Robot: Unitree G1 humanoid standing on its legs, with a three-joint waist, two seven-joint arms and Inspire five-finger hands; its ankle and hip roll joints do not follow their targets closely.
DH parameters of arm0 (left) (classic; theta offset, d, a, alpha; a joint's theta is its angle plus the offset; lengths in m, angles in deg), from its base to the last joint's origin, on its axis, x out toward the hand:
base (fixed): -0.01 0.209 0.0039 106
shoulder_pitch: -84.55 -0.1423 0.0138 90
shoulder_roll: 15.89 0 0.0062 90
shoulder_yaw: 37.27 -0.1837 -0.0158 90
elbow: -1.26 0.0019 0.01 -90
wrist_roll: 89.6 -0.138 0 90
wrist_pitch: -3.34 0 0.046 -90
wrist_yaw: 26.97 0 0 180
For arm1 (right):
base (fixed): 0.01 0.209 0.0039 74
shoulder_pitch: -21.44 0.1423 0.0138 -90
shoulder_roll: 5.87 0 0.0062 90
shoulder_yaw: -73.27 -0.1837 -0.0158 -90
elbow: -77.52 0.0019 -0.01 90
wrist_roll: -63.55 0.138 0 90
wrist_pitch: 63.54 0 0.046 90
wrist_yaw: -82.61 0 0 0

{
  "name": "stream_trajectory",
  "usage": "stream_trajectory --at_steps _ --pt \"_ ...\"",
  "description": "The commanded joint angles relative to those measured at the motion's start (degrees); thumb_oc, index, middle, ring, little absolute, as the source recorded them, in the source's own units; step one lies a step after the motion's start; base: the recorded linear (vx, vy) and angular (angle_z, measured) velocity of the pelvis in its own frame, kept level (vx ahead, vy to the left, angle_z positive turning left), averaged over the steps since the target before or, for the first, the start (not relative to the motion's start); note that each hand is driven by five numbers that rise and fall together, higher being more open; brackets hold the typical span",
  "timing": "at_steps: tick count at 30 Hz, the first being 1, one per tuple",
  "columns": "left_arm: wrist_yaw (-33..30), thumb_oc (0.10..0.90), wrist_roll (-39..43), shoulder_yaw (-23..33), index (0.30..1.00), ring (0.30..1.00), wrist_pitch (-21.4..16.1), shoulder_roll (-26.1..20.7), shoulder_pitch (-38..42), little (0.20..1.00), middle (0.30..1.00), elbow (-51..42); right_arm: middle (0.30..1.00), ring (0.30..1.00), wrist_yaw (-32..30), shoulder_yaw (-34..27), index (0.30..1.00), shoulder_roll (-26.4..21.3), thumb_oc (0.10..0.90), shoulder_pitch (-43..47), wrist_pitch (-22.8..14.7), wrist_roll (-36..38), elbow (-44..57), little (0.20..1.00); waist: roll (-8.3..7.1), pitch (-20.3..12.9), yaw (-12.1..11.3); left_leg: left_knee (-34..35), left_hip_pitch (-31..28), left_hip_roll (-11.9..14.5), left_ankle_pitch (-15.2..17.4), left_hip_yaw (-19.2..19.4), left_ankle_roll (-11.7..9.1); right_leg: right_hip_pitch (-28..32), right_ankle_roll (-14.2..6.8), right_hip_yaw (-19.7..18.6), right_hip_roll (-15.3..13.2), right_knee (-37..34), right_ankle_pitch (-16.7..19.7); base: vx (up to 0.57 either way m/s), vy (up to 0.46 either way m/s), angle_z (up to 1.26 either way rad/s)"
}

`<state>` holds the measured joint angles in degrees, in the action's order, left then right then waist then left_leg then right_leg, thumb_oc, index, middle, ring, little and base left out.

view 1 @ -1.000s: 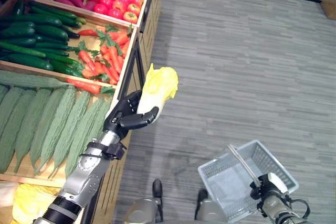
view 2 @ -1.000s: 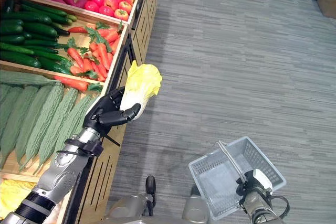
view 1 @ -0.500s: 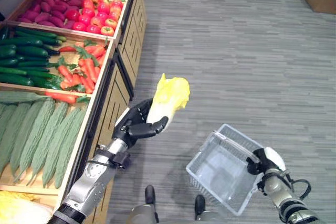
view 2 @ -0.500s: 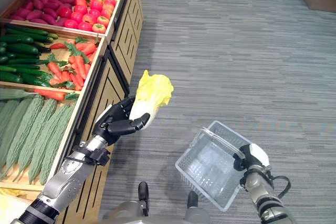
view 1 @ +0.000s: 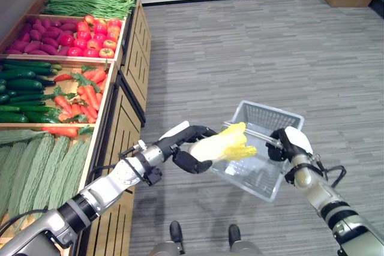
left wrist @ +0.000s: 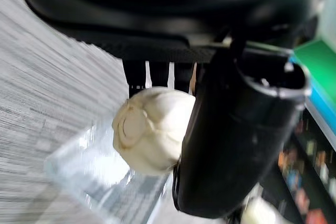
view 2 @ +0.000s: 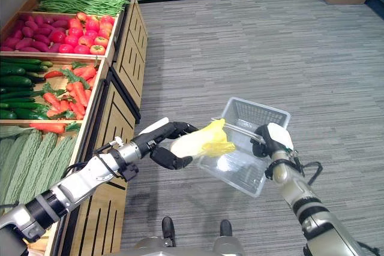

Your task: Get the vegetables into the basket

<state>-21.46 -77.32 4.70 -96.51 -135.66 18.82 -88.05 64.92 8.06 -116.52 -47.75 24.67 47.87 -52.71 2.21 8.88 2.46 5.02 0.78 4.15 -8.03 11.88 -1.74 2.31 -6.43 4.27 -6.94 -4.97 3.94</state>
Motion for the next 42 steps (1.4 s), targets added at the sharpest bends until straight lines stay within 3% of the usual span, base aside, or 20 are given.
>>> stream_trajectory --at_steps 1,11,12,18,19,20,21,27,36,42 --pt "-4.09 0.400 -5.31 1.81 0.300 0.300 -6.73 4.00 6.02 0.300 0.300 4.47 0.300 0.300 -4.77 0.93 0.300 -1.86 0.400 11.02 -4.35 2.40 2.02 0.300 -3.08 -5.71 -1.48 -0.02 -1.96 2.18 5.23 -1.80 -3.28 -3.04 -4.00 -0.28 -1.80 -0.03 1.32 0.02 0.017 -0.04" --pt "-8.32 0.400 -17.83 1.45 0.300 0.300 -3.73 12.34 6.85 0.300 0.300 16.23 0.300 0.300 -4.98 2.57 0.300 4.51 0.400 14.49 -5.14 5.75 8.17 0.300 -3.05 -6.23 -1.08 -0.02 -2.35 2.17 5.43 -1.37 -3.21 -2.85 -3.92 -0.78 -1.94 -0.03 1.26 0.01 0.004 -0.02" --pt "-10.71 0.400 -23.19 4.06 0.300 0.300 -1.82 14.89 5.26 0.300 0.300 21.33 0.300 0.300 -4.49 1.59 0.300 7.33 0.400 12.48 -5.86 8.49 12.35 0.300 -3.15 -6.43 -1.06 -0.02 -2.38 2.27 5.41 -1.29 -3.18 -2.90 -3.85 -0.94 -1.84 -0.03 1.28 0.02 0.009 -0.04" --pt "-14.35 0.400 -27.41 9.11 0.300 0.300 0.53 17.58 1.70 0.300 0.300 26.31 0.300 0.300 -2.30 1.81 0.300 8.09 0.400 8.31 -6.28 8.37 18.64 0.300 -3.60 -6.57 -0.93 -0.02 -2.67 2.60 5.42 -1.04 -3.31 -2.75 -3.78 -1.11 -1.66 -0.03 1.15 0.02 -0.001 -0.09" --pt "-16.26 0.592 -29.25 10.76 0.569 0.569 1.76 18.42 0.33 0.569 0.569 27.77 0.300 0.300 -2.16 0.98 0.300 8.87 0.400 5.83 -6.64 9.33 20.00 0.300 -3.70 -6.61 -0.93 -0.02 -2.72 2.65 5.45 -0.98 -3.28 -2.72 -3.77 -1.20 -1.61 -0.03 1.10 0.02 -0.007 -0.03" --pt "-16.95 0.837 -30.80 11.60 0.912 0.912 2.46 18.78 -0.35 0.912 0.912 28.74 0.300 0.300 -2.12 0.58 0.300 9.16 0.400 4.81 -6.73 9.41 20.59 0.300 -3.80 -6.56 -0.93 -0.02 -2.77 2.69 5.45 -0.92 -3.29 -2.70 -3.77 -1.18 -1.59 -0.03 1.07 0.00 0.000 0.00" --pt "-17.96 0.900 -32.62 12.09 1.000 1.000 3.23 19.41 -0.78 1.000 1.000 29.99 0.300 0.300 -2.00 0.48 0.300 9.48 0.400 3.78 -6.82 9.59 21.14 0.300 -3.86 -6.57 -0.91 -0.02 -2.82 2.72 5.46 -0.84 -3.31 -2.67 -3.78 -1.22 -1.58 -0.03 1.05 0.00 0.000 0.00" --pt "-20.43 0.900 -35.67 14.91 1.000 1.000 4.60 20.92 -2.94 1.000 1.000 31.78 0.300 0.300 -2.24 -1.43 0.300 9.29 0.400 0.32 -6.57 9.99 21.90 0.300 -4.04 -6.59 -0.79 -0.02 -3.08 2.95 5.43 -0.44 -3.45 -2.61 -3.75 -1.35 -1.46 -0.03 1.01 0.01 -0.012 -0.05" --pt "-20.84 0.900 -31.42 17.47 1.000 1.000 3.27 20.90 -6.92 1.000 1.000 26.67 0.300 0.300 -2.70 -4.90 0.300 9.84 0.400 -3.88 -6.18 11.15 21.02 0.300 -3.97 -6.72 -0.98 -0.02 -3.27 3.07 5.27 -0.94 -3.52 -1.98 -3.31 -0.96 -1.26 -0.03 0.52 0.00 -0.002 -0.01" --pt "-16.29 0.900 -18.23 20.38 1.000 1.000 0.29 19.88 -13.56 1.000 1.000 17.38 0.300 0.300 -3.19 -8.08 0.300 9.33 0.400 -6.93 -4.50 8.53 18.44 0.300 -3.76 -6.50 -1.56 -0.02 -3.19 2.90 5.17 -1.56 -3.44 -1.72 -3.19 -0.48 -1.20 -0.03 0.35 0.00 -0.001 0.03"
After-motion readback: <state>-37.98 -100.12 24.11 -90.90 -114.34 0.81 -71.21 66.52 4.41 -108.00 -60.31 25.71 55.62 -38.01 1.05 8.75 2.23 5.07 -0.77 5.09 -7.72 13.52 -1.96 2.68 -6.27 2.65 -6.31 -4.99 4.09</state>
